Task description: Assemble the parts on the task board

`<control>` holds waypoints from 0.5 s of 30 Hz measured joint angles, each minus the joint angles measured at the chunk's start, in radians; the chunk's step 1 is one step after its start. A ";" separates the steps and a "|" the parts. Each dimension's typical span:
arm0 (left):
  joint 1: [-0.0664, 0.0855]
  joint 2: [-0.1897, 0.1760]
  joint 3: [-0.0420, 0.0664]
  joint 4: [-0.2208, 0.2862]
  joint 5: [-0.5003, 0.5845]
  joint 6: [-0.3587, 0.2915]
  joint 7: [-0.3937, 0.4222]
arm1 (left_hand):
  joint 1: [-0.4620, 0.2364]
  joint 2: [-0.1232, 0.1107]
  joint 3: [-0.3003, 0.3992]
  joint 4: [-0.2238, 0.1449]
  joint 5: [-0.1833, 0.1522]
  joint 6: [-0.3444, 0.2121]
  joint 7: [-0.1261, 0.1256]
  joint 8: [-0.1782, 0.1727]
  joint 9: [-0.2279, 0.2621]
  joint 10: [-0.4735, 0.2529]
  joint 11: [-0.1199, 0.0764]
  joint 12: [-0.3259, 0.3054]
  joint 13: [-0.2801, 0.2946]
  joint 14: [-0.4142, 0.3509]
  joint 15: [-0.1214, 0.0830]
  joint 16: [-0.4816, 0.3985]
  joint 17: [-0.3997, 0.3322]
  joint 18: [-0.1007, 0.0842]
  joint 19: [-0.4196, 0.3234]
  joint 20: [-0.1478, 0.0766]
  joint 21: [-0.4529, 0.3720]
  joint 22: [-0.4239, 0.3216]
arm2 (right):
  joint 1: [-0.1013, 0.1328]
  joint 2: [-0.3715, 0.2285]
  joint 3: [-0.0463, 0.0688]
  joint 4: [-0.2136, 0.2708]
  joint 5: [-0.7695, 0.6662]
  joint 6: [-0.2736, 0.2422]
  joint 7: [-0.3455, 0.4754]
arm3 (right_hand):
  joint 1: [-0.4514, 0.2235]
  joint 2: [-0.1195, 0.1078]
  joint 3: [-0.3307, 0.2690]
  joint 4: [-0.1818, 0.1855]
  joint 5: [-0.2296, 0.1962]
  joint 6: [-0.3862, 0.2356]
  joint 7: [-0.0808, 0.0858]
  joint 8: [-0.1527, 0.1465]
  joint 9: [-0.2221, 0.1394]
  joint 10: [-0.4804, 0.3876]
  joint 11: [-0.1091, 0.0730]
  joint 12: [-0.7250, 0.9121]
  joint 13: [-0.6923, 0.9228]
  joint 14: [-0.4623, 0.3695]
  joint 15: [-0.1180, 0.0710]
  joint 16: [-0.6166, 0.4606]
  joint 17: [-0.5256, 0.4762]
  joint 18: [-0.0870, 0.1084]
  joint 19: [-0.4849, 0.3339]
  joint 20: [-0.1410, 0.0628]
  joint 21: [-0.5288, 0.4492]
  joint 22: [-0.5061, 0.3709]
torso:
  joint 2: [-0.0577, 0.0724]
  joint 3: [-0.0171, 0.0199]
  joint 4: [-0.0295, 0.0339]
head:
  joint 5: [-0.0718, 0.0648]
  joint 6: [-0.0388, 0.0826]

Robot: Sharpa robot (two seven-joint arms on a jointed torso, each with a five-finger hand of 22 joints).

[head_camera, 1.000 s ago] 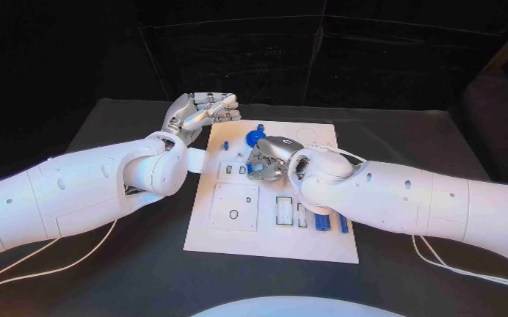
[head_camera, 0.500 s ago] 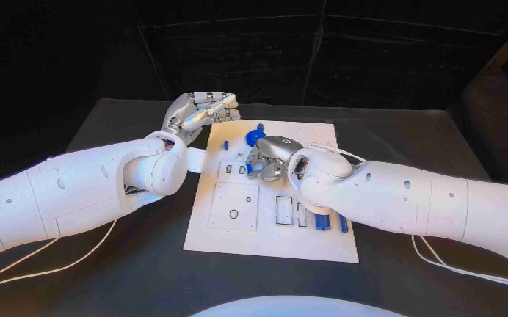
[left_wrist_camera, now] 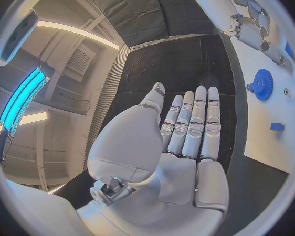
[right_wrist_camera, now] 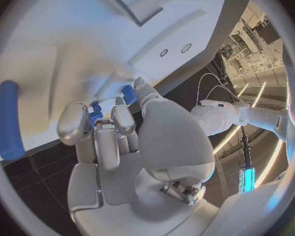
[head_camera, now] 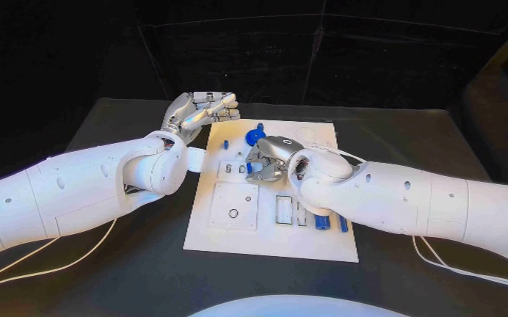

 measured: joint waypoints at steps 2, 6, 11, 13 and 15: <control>0.000 0.000 0.000 0.000 0.000 0.000 0.000 | 0.000 0.000 0.000 0.000 0.000 0.000 0.000 0.000 0.000 0.000 0.000 0.000 0.000 0.000 0.000 0.000 0.000 0.000 0.000 0.000 0.000 0.000 | 0.000 -0.005 0.000 0.005 -0.001 -0.009 0.003 | 0.002 -0.003 -0.006 0.006 0.000 -0.007 0.002 0.000 0.000 0.000 0.000 0.000 0.000 0.000 0.000 0.000 0.000 0.000 0.000 0.000 0.000 0.000 | 0.000 0.0003 0.0000 | 0.000 0.000; 0.000 0.000 0.000 -0.002 0.000 0.001 -0.001 | 0.000 0.000 0.000 0.000 0.000 0.001 -0.001 0.000 0.000 0.000 0.000 0.000 0.000 0.006 0.002 0.000 0.000 0.000 0.006 -0.001 0.000 0.000 | 0.000 -0.019 0.000 0.023 -0.004 -0.033 0.017 | 0.004 -0.017 -0.028 0.020 0.003 -0.023 0.006 0.000 0.000 -0.003 0.003 0.000 0.000 -0.001 0.006 0.000 0.000 0.000 -0.004 0.004 0.000 -0.001 | 0.000 0.0005 0.0000 | 0.001 0.000; 0.000 0.000 0.000 -0.007 -0.002 0.007 -0.007 | 0.000 0.000 0.003 -0.003 0.000 0.029 -0.014 0.000 0.000 0.033 -0.014 -0.008 0.000 0.077 -0.019 0.020 0.015 0.000 0.073 -0.021 0.023 0.011 | 0.000 -0.057 0.001 0.061 -0.006 -0.065 0.049 | 0.009 -0.022 -0.048 0.035 0.009 -0.024 0.005 0.000 0.001 -0.003 0.004 0.000 0.003 0.000 0.007 0.000 0.000 0.000 0.000 0.007 0.000 -0.001 | -0.001 0.0005 0.0000 | 0.003 0.002; 0.000 -0.001 0.000 -0.009 -0.005 0.011 -0.011 | 0.000 0.000 0.003 -0.003 0.000 0.039 -0.017 0.000 0.000 0.049 -0.019 -0.013 0.000 0.111 -0.031 0.024 0.027 0.000 0.108 -0.033 0.038 0.017 | 0.000 -0.079 0.002 0.079 -0.006 -0.076 0.065 | 0.009 -0.022 -0.054 0.040 0.013 -0.024 0.005 0.000 0.002 -0.003 0.003 0.003 0.007 0.000 0.007 0.000 0.000 0.000 0.000 0.007 0.000 0.001 | -0.001 0.0005 0.0000 | 0.003 0.003; 0.000 -0.002 0.000 -0.014 -0.012 0.017 -0.019 | 0.000 0.000 0.000 -0.006 0.000 0.049 -0.020 -0.004 0.000 0.070 -0.026 -0.014 0.002 0.147 -0.042 0.040 0.042 0.000 0.144 -0.045 0.056 0.024 | 0.001 -0.112 0.004 0.106 -0.001 -0.088 0.093 | 0.009 -0.022 -0.054 0.040 0.015 -0.024 0.005 0.000 0.002 -0.003 0.003 0.011 0.011 0.000 0.007 0.000 0.000 0.000 0.000 0.007 0.000 0.003 | -0.002 0.0004 0.0000 | 0.004 0.004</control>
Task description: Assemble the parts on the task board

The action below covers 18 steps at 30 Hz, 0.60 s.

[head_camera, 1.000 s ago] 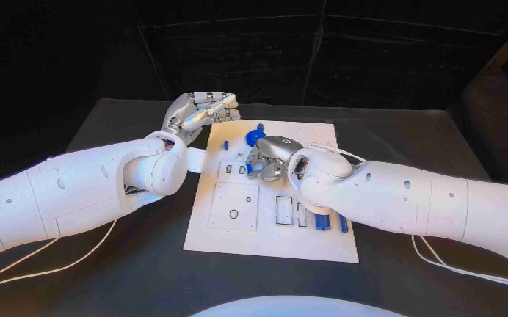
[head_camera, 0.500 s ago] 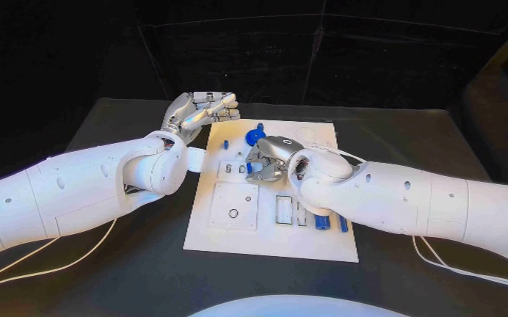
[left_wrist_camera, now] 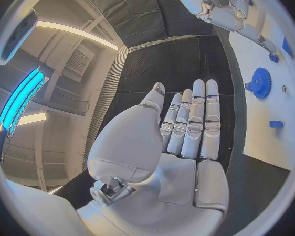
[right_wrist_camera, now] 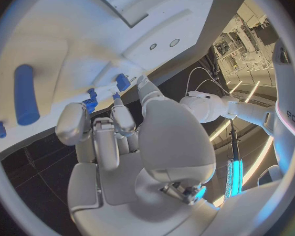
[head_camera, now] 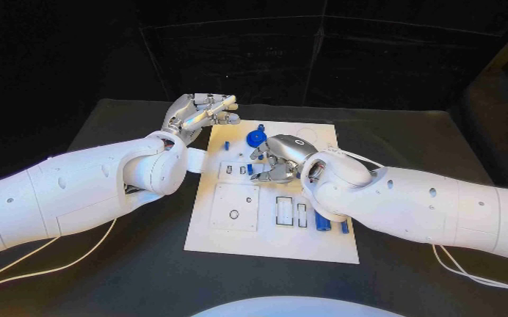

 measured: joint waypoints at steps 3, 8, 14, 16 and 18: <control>0.000 -0.008 0.000 -0.010 -0.032 0.013 -0.028 | -0.005 0.002 -0.005 0.005 0.000 0.032 -0.021 0.001 0.003 0.065 -0.028 0.011 0.010 0.110 -0.037 0.051 0.049 0.000 0.090 -0.036 0.056 0.027 | 0.010 -0.053 0.018 0.032 0.022 -0.010 0.053 | 0.009 0.009 -0.003 0.003 0.006 0.000 0.000 0.000 0.001 0.000 0.000 0.000 -0.001 0.000 0.000 0.000 0.000 0.000 0.000 0.000 0.000 -0.004 | -0.001 0.0000 -0.0001 | 0.000 0.003; 0.020 -0.020 0.000 -0.032 -0.146 0.045 -0.136 | -0.029 -0.010 -0.025 0.027 0.000 0.094 -0.077 0.019 0.015 0.213 -0.092 0.063 0.045 0.258 -0.102 0.189 0.173 0.000 0.221 -0.105 0.171 0.088 | 0.053 -0.139 0.038 0.070 0.119 -0.007 0.153 | 0.061 0.039 -0.002 -0.010 0.032 0.025 -0.012 0.015 0.004 -0.055 -0.009 -0.113 -0.102 0.000 0.000 -0.043 0.000 0.000 -0.041 -0.001 -0.040 -0.075 | -0.006 0.0008 -0.0001 | 0.001 0.004; 0.062 -0.026 0.000 -0.044 -0.348 0.149 -0.350 | -0.082 -0.018 -0.058 0.089 0.000 0.117 -0.093 0.019 0.027 0.283 -0.115 0.108 0.108 0.264 -0.124 0.615 0.612 0.000 0.245 -0.129 0.294 0.170 | 0.112 -0.230 0.045 0.080 0.316 0.023 0.244 | 0.092 0.063 -0.016 -0.026 0.028 0.053 -0.027 0.015 0.004 -0.102 -0.027 -0.393 -0.343 -0.003 -0.019 -0.179 -0.124 0.024 -0.144 -0.021 -0.167 -0.285 | -0.016 0.0042 -0.0017 | 0.003 0.000; 0.078 -0.021 0.000 -0.046 -0.435 0.199 -0.439 | -0.086 -0.018 -0.064 0.109 0.000 0.128 -0.104 0.041 0.049 0.289 -0.119 0.152 0.154 0.264 -0.138 0.802 0.802 0.000 0.252 -0.141 0.354 0.213 | 0.125 -0.251 0.046 0.079 0.386 0.033 0.268 | 0.092 0.063 -0.024 -0.023 0.001 0.059 -0.027 0.015 0.004 -0.102 -0.027 -0.423 -0.367 0.000 -0.022 -0.197 -0.145 0.024 -0.152 -0.023 -0.188 -0.315 | -0.019 0.0056 -0.0024 | 0.003 -0.001; 0.090 -0.012 0.001 -0.050 -0.504 0.241 -0.513 | -0.086 -0.018 -0.069 0.126 0.000 0.126 -0.108 0.064 0.069 0.284 -0.124 0.201 0.200 0.265 -0.140 0.970 0.973 -0.002 0.271 -0.154 0.471 0.339 | 0.131 -0.265 0.046 0.076 0.439 0.038 0.284 | 0.092 0.063 -0.026 -0.021 -0.006 0.059 -0.027 0.015 0.004 -0.102 -0.027 -0.427 -0.372 0.000 -0.022 -0.198 -0.149 0.024 -0.152 -0.023 -0.191 -0.322 | -0.021 0.0074 -0.0032 | 0.005 -0.002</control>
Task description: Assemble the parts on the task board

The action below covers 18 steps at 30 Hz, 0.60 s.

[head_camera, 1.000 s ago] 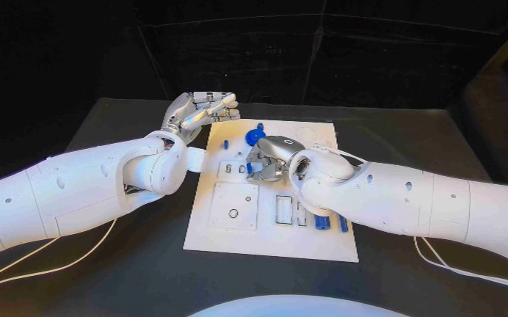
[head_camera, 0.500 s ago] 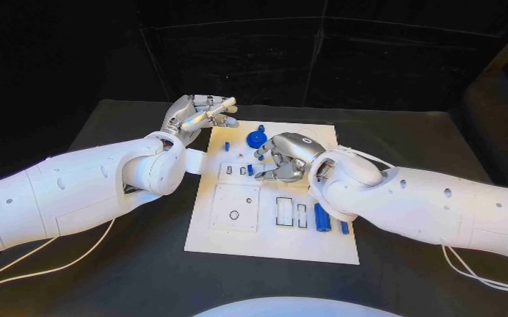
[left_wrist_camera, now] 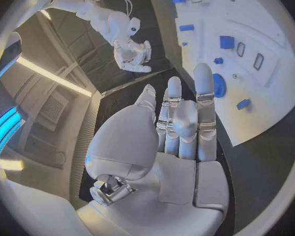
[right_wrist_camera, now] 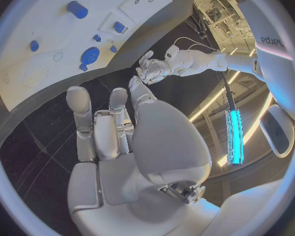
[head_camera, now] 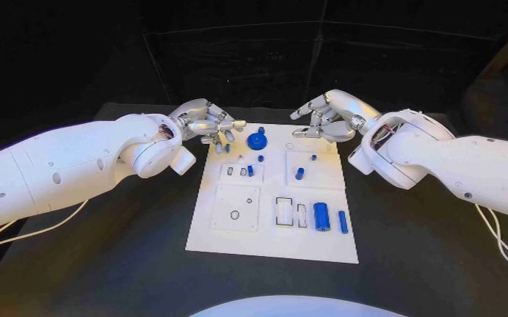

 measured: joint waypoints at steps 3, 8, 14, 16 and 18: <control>0.017 0.020 0.000 -0.010 -0.102 0.065 -0.116 | -0.007 0.007 -0.011 0.045 0.000 -0.028 -0.014 0.074 0.061 -0.050 -0.010 0.145 0.128 0.000 -0.018 0.222 0.180 -0.047 0.045 -0.007 0.270 0.309 | 0.008 -0.016 -0.001 -0.009 0.074 0.004 0.021 | 0.005 0.005 -0.003 -0.003 0.002 0.000 0.000 0.000 0.000 0.004 -0.004 0.000 -0.001 0.000 0.000 0.000 0.000 0.000 0.000 0.000 -0.002 -0.003 | -0.002 0.0022 -0.0001 | 0.000 0.000; 0.045 0.063 -0.015 -0.035 -0.243 0.152 -0.283 | -0.049 0.022 -0.047 0.100 0.000 -0.084 -0.019 0.189 0.160 -0.136 -0.022 0.333 0.288 -0.002 -0.023 0.368 0.198 -0.076 0.102 -0.010 0.521 0.625 | 0.016 -0.023 0.000 -0.026 0.155 0.004 0.044 | 0.005 0.005 -0.010 -0.004 0.014 0.000 0.000 0.000 -0.001 0.004 -0.004 -0.006 -0.005 0.000 0.000 -0.007 -0.004 0.000 0.000 0.000 -0.010 -0.012 | -0.006 0.0051 -0.0002 | 0.001 0.000; 0.080 0.122 -0.063 -0.070 -0.333 0.211 -0.412 | -0.068 0.041 -0.092 0.104 -0.006 -0.155 -0.026 0.303 0.261 -0.201 -0.025 0.478 0.405 -0.002 -0.023 0.391 0.198 -0.076 0.108 -0.016 0.578 0.701 | 0.018 -0.017 0.000 -0.037 0.193 0.003 0.055 | 0.008 0.008 -0.013 -0.006 0.033 0.000 0.000 0.000 -0.001 0.004 -0.004 -0.016 -0.009 0.000 0.000 -0.012 -0.010 0.000 0.000 0.000 -0.016 -0.021 | -0.007 0.0061 -0.0002 | 0.002 0.000; 0.089 0.140 -0.070 -0.079 -0.353 0.223 -0.444 | -0.080 0.044 -0.110 0.102 -0.018 -0.173 -0.029 0.343 0.297 -0.191 -0.029 0.556 0.477 -0.002 -0.023 0.402 0.198 -0.091 0.117 -0.016 0.597 0.732 | 0.018 -0.015 0.000 -0.040 0.199 0.003 0.057 | 0.009 0.009 -0.015 -0.008 0.040 0.000 0.000 0.000 -0.001 0.004 -0.004 -0.016 -0.010 0.000 0.000 -0.012 -0.010 0.000 0.000 0.000 -0.019 -0.022 | -0.007 0.0060 -0.0004 | 0.002 0.001; 0.094 0.158 -0.076 -0.090 -0.371 0.233 -0.476 | -0.087 0.051 -0.125 0.101 -0.029 -0.186 -0.035 0.376 0.327 -0.175 -0.032 0.618 0.534 -0.002 -0.023 0.412 0.198 -0.092 0.122 -0.021 0.617 0.763 | 0.019 -0.013 0.000 -0.043 0.204 0.003 0.058 | 0.009 0.009 -0.017 -0.008 0.045 0.000 0.000 0.000 -0.001 0.004 -0.004 -0.016 -0.010 0.000 0.000 -0.016 -0.012 0.000 0.000 0.000 -0.020 -0.025 | -0.007 0.0058 -0.0008 | 0.002 0.001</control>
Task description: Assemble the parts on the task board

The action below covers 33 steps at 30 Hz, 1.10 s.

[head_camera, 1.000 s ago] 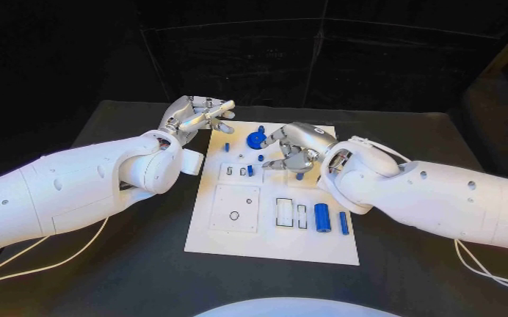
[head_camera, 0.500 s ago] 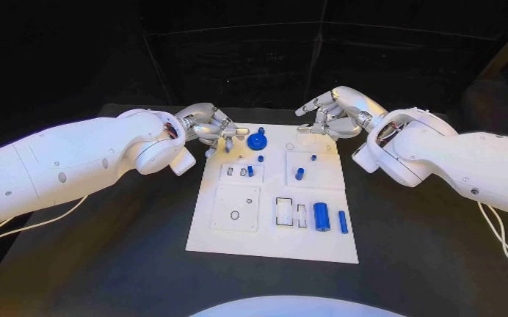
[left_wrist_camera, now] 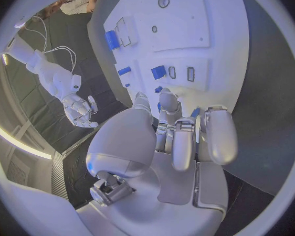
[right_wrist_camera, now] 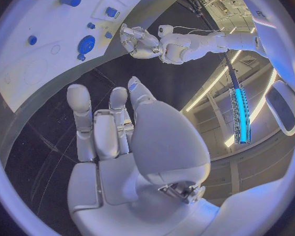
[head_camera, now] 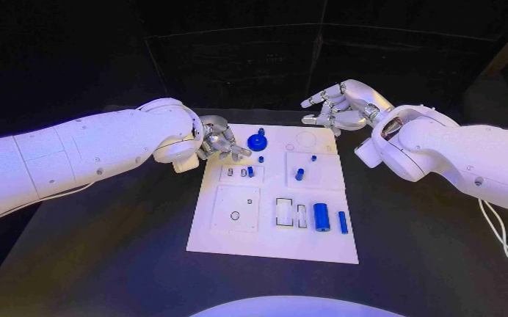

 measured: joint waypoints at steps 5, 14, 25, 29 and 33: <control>0.006 0.036 -0.007 -0.017 -0.029 0.018 -0.054 | -0.032 -0.002 -0.030 0.002 -0.029 -0.014 -0.004 0.038 0.037 0.010 -0.003 0.066 0.062 0.000 0.000 0.007 0.000 -0.001 0.007 0.000 0.031 0.050 | 0.000 0.006 0.000 -0.007 0.005 0.000 0.000 | 0.000 0.000 -0.004 -0.001 0.016 0.000 0.000 -0.004 0.000 0.000 0.000 -0.007 -0.003 0.000 0.000 0.000 -0.002 0.000 0.000 0.000 -0.004 -0.004 | 0.001 -0.0012 -0.0002 | 0.000 -0.004; 0.018 0.082 -0.027 -0.043 -0.053 0.042 -0.106 | -0.047 -0.006 -0.044 0.002 -0.030 -0.021 -0.004 0.049 0.050 0.010 -0.003 0.081 0.080 0.004 -0.004 0.007 0.000 -0.015 0.007 0.000 0.041 0.070 | 0.001 0.013 0.000 -0.014 0.005 0.000 -0.005 | 0.000 0.000 -0.010 -0.001 0.031 0.000 0.000 -0.004 -0.001 0.000 0.000 -0.012 -0.006 0.000 0.000 -0.008 -0.006 0.016 0.000 0.000 -0.009 -0.011 | 0.002 -0.0020 0.0010 | -0.002 -0.013; 0.022 0.122 -0.033 -0.061 -0.062 0.067 -0.138 | -0.047 -0.006 -0.049 0.002 -0.030 -0.028 -0.004 0.049 0.053 0.010 -0.003 0.081 0.078 0.004 -0.004 0.007 0.000 -0.015 0.007 0.000 0.045 0.079 | 0.001 0.022 0.000 -0.022 0.004 0.001 -0.019 | 0.000 0.000 -0.018 0.001 0.037 0.000 0.000 -0.004 -0.001 0.000 0.000 -0.015 -0.008 0.000 0.000 -0.009 -0.008 0.016 0.000 0.000 -0.015 -0.016 | 0.002 -0.0020 0.0016 | -0.002 -0.022; 0.023 0.133 -0.034 -0.063 -0.063 0.073 -0.142 | -0.047 -0.006 -0.049 0.002 -0.030 -0.028 -0.004 0.049 0.053 0.010 -0.003 0.085 0.083 0.004 -0.004 0.007 0.000 -0.015 0.007 0.000 0.048 0.083 | 0.001 0.026 0.000 -0.024 0.004 0.001 -0.023 | 0.000 0.000 -0.020 0.004 0.045 0.000 0.000 -0.008 -0.001 0.000 0.000 -0.015 -0.008 0.000 0.000 -0.009 -0.008 0.016 0.000 0.000 -0.015 -0.016 | 0.002 -0.0020 0.0016 | -0.005 -0.026; 0.023 0.142 -0.036 -0.068 -0.064 0.079 -0.146 | -0.046 -0.006 -0.049 0.002 -0.030 -0.032 0.000 0.052 0.057 0.010 -0.003 0.091 0.087 0.004 -0.003 0.007 0.000 -0.015 0.007 0.000 0.050 0.086 | 0.001 0.028 0.000 -0.027 0.004 0.002 -0.026 | 0.000 0.000 -0.020 0.004 0.048 0.000 0.000 -0.008 -0.001 0.000 0.000 -0.015 -0.009 0.000 0.000 -0.009 -0.008 0.015 0.000 0.000 -0.019 -0.019 | 0.002 -0.0020 0.0016 | -0.006 -0.030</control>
